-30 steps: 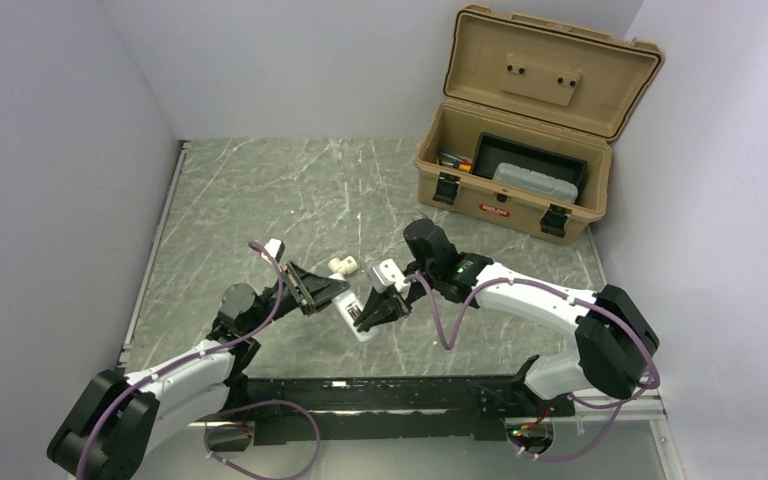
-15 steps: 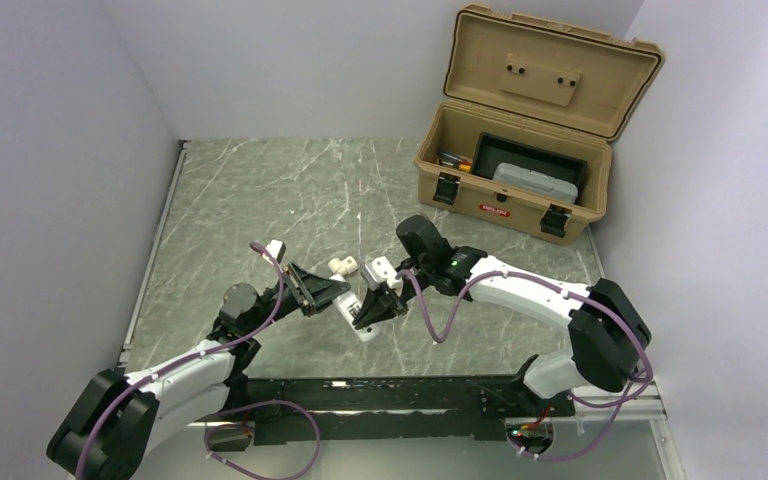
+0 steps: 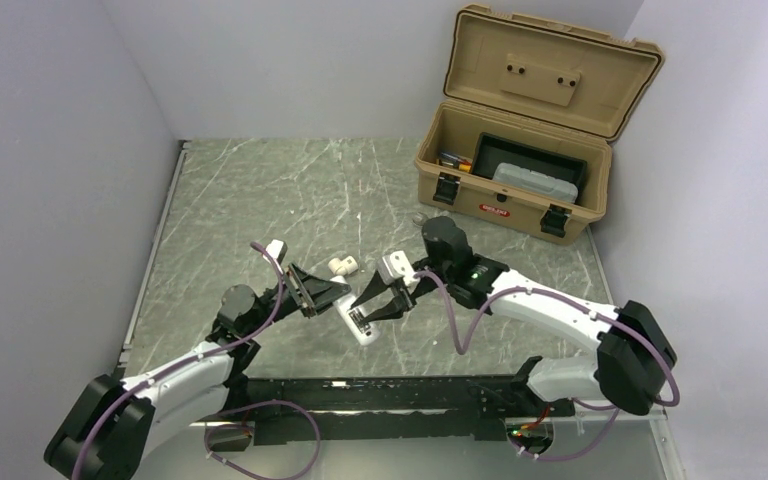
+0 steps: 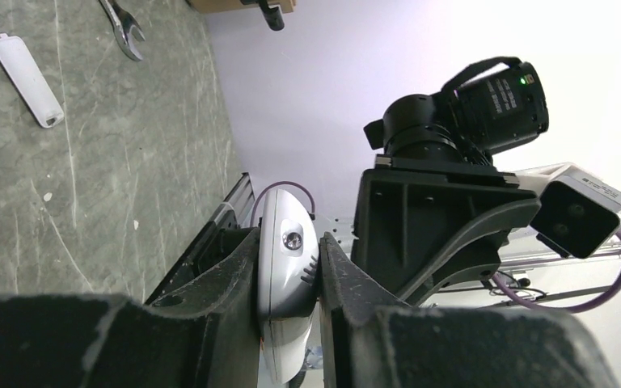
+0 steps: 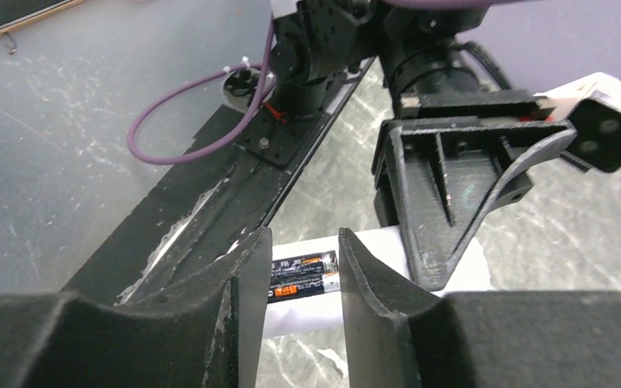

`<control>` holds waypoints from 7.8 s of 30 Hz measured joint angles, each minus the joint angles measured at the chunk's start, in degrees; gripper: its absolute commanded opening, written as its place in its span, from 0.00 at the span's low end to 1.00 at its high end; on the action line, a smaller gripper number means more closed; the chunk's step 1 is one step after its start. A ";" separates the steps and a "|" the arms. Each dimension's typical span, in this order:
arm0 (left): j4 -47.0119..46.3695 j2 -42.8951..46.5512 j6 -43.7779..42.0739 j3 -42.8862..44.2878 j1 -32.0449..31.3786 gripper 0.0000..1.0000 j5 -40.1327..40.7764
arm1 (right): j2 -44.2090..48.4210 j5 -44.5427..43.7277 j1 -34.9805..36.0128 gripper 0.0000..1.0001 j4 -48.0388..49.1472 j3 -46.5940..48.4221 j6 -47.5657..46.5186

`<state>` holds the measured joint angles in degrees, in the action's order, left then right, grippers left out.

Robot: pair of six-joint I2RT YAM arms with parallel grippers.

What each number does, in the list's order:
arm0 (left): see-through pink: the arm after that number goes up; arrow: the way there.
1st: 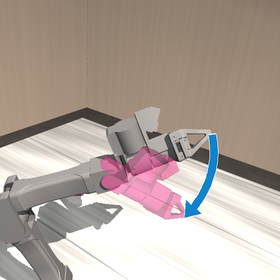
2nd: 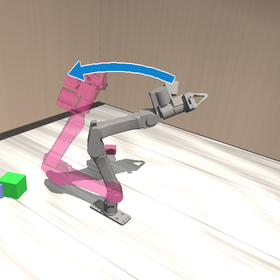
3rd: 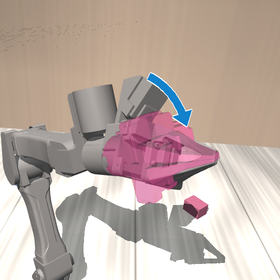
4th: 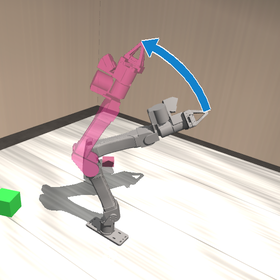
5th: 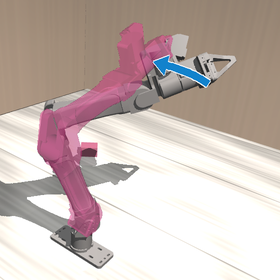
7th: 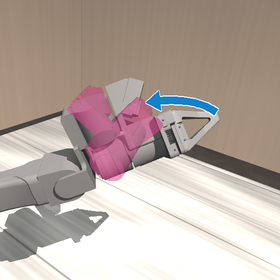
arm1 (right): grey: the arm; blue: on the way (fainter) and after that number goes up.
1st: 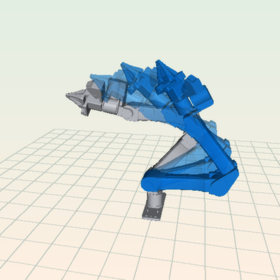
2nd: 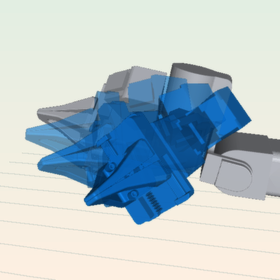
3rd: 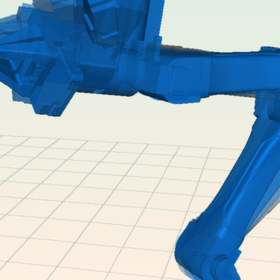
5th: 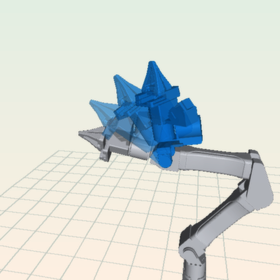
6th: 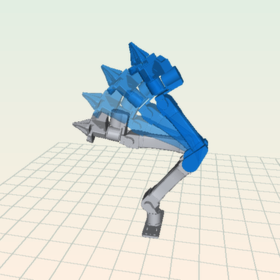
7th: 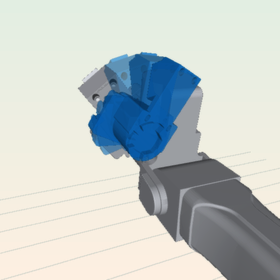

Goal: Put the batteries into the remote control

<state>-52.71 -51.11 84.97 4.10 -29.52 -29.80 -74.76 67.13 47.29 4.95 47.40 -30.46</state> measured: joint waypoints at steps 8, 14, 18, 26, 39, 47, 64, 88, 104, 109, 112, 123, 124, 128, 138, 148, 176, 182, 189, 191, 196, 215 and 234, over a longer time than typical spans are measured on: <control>2.27 1.49 -1.79 0.00 0.00 0.00 0.09 | 8.20 -11.23 0.00 0.50 24.02 -10.73 19.41; 8.04 3.17 -3.10 0.07 0.00 0.00 0.98 | 15.52 -31.87 0.00 0.49 31.52 -17.99 34.73; 17.07 6.43 -6.78 1.42 -0.02 0.00 3.04 | 20.52 -51.06 -0.02 0.50 25.11 -18.25 43.60; 30.40 13.62 -14.95 6.56 -0.07 0.00 7.78 | 14.14 -75.12 -0.33 0.50 0.46 -12.37 57.86; 33.38 14.12 -15.61 5.53 -0.07 0.00 8.28 | -3.02 -83.67 -0.44 0.51 -8.76 -13.97 72.57; 33.90 15.41 -15.78 5.44 -0.04 0.00 8.31 | -10.38 -83.54 -1.49 0.49 -5.25 -11.30 73.00; 32.70 14.47 -15.54 4.31 -0.04 0.00 8.26 | -16.09 -82.64 -2.27 0.35 -2.29 -7.39 71.43; 30.73 12.61 -15.32 3.72 0.52 0.00 7.80 | -20.09 -91.60 4.11 0.10 -9.66 -2.23 70.62; 29.42 12.22 -15.08 2.75 1.11 0.00 7.17 | -13.77 -90.90 5.79 0.03 -20.70 -3.32 66.47; 29.40 12.24 -15.08 2.64 1.27 0.00 7.15 | -10.73 -91.25 5.79 0.16 -23.39 -3.34 65.92; 29.40 12.24 -15.08 2.64 1.31 0.00 7.15 | -9.14 -90.75 5.79 0.31 -22.38 -4.35 66.10; 29.46 12.26 -15.13 2.64 1.57 0.00 7.10 | -9.14 -87.17 5.73 0.38 -17.11 -8.61 64.37; 29.46 12.26 -15.13 2.64 1.57 0.00 7.10 | -9.35 -87.01 5.70 0.38 -16.61 -8.61 64.26; 29.46 12.28 -15.13 2.64 1.57 0.00 7.10 | -10.12 -86.33 5.66 0.41 -15.30 -8.61 63.89; 29.42 12.26 -15.10 2.64 1.60 0.00 6.95 | -10.21 -86.60 5.49 0.44 -14.58 -8.61 63.87; 29.38 12.26 -15.10 2.60 1.60 0.00 6.69 | -11.37 -86.55 4.87 0.39 -13.25 -8.33 62.77; 28.11 10.38 -15.10 2.23 2.64 0.00 5.66 | -13.75 -85.70 8.04 0.05 -10.36 -6.82 60.81; 28.09 10.40 -15.10 2.08 2.86 0.00 5.66 | -7.10 -86.55 8.15 0.05 -13.29 -9.46 60.43; 28.09 10.40 -15.15 1.70 3.10 0.00 5.66 | 5.03 -85.33 8.15 0.08 -12.57 -11.80 56.59; 28.09 10.34 -15.21 1.70 3.19 0.00 5.66 | 7.54 -83.27 8.15 0.08 -11.52 -12.81 54.66; 28.11 10.34 -15.47 1.70 3.26 0.00 5.66 | 12.94 -78.58 8.31 0.10 -9.49 -16.41 50.40; 32.92 7.39 -19.08 5.49 3.30 0.00 7.50 | 14.21 -77.57 13.81 0.10 -12.66 -14.75 45.53; 44.68 10.51 -22.27 9.53 3.37 0.00 12.59 | -9.11 -104.65 17.42 0.07 -36.89 3.39 55.41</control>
<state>-8.03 -40.60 62.70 13.63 -26.15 -17.21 -83.88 -37.52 64.71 -31.94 50.78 24.95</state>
